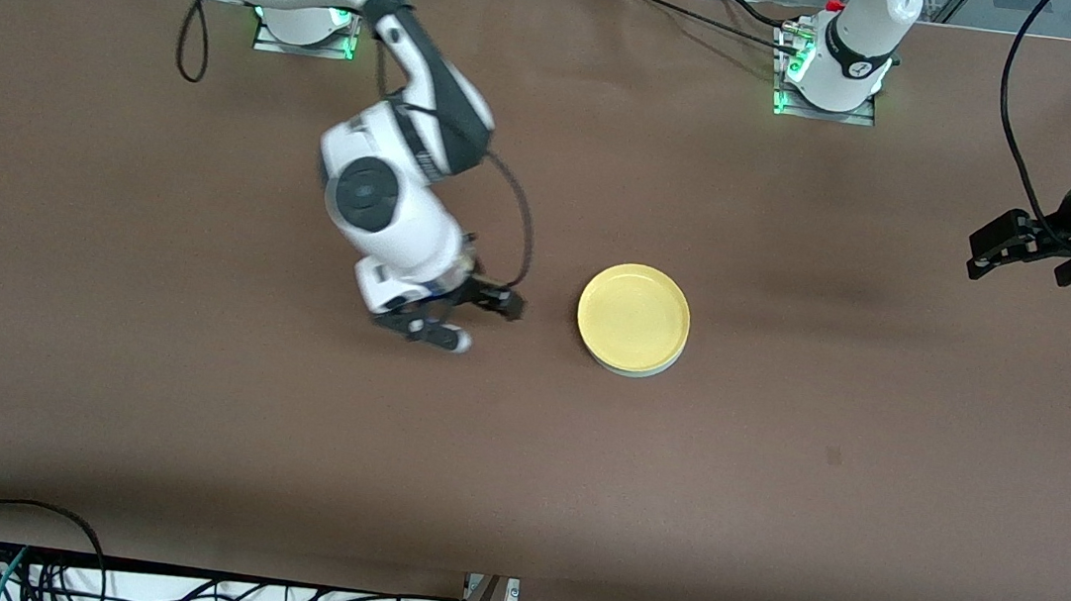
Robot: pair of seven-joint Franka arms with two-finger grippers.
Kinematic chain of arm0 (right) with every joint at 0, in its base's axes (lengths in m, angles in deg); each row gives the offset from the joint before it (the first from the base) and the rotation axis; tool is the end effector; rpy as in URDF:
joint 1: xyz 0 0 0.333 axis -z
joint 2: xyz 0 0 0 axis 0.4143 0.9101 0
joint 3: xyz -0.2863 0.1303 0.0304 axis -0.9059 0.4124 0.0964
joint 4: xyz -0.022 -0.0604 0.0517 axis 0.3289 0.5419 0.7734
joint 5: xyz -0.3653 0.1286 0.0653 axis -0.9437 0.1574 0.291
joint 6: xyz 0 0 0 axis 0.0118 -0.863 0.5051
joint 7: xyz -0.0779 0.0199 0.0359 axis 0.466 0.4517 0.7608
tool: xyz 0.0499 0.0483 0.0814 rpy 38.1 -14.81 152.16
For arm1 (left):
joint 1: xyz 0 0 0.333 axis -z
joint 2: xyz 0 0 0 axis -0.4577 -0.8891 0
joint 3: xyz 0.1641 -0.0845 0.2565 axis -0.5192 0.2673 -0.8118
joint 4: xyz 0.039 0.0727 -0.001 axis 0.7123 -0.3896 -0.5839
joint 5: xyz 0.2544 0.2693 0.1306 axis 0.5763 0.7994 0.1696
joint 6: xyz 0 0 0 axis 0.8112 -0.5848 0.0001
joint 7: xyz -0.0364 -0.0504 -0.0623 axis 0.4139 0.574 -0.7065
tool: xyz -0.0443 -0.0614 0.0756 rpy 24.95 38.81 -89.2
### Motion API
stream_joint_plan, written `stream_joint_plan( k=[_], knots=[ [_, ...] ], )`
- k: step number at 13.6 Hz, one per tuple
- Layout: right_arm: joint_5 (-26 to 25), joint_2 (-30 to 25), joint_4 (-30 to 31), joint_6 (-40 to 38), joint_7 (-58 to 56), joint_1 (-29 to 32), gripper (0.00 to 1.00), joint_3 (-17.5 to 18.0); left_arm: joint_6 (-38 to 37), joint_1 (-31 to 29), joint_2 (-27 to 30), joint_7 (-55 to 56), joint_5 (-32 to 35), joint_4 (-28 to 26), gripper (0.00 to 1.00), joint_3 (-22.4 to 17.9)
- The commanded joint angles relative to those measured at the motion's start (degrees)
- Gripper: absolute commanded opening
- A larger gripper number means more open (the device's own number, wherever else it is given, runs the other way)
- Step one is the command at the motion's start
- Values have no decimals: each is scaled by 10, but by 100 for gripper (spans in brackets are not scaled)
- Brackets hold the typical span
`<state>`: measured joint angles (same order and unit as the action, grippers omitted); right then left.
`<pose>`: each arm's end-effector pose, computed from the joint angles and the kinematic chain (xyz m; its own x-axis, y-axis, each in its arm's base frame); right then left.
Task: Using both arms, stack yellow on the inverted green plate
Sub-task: 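Open the right gripper and draw it back from the plates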
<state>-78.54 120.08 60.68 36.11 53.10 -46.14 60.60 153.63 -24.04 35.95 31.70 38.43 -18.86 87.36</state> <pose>0.6307 0.3619 0.3584 0.9783 -0.1855 -0.0921 -0.2004 -0.9600 -0.1953 0.5653 -0.0137 0.5911 0.9977 0.0345 0.0577 0.0364 -0.9988 -0.0323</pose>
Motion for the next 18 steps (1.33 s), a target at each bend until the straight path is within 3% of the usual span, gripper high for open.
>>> stream_joint_plan(
  k=[1, 3, 7, 11, 14, 18],
  knots=[
    [-8, -49, 15, -92, -113, 70, 100, 5, -8, -4, 0, -17, -11, 10, 100, 0],
    [-8, -76, 15, -168, -201, 108, 100, -12, -16, -4, 0, -14, -11, 11, 100, 0],
    [-37, -141, 15, -260, -345, 131, 100, -97, -31, -5, 1, -14, -11, 15, 100, -5],
    [-48, -240, 39, -327, -369, 174, 100, -100, -42, -5, 2, -14, -12, 19, 100, 0],
    [-88, -309, 39, -354, -371, 202, 100, -100, -64, -4, 5, -17, -12, 21, 100, 1],
    [-90, -343, 39, -376, -376, 211, 100, -107, -64, -1, 1, -17, -12, 28, 100, 1]
  ],
)
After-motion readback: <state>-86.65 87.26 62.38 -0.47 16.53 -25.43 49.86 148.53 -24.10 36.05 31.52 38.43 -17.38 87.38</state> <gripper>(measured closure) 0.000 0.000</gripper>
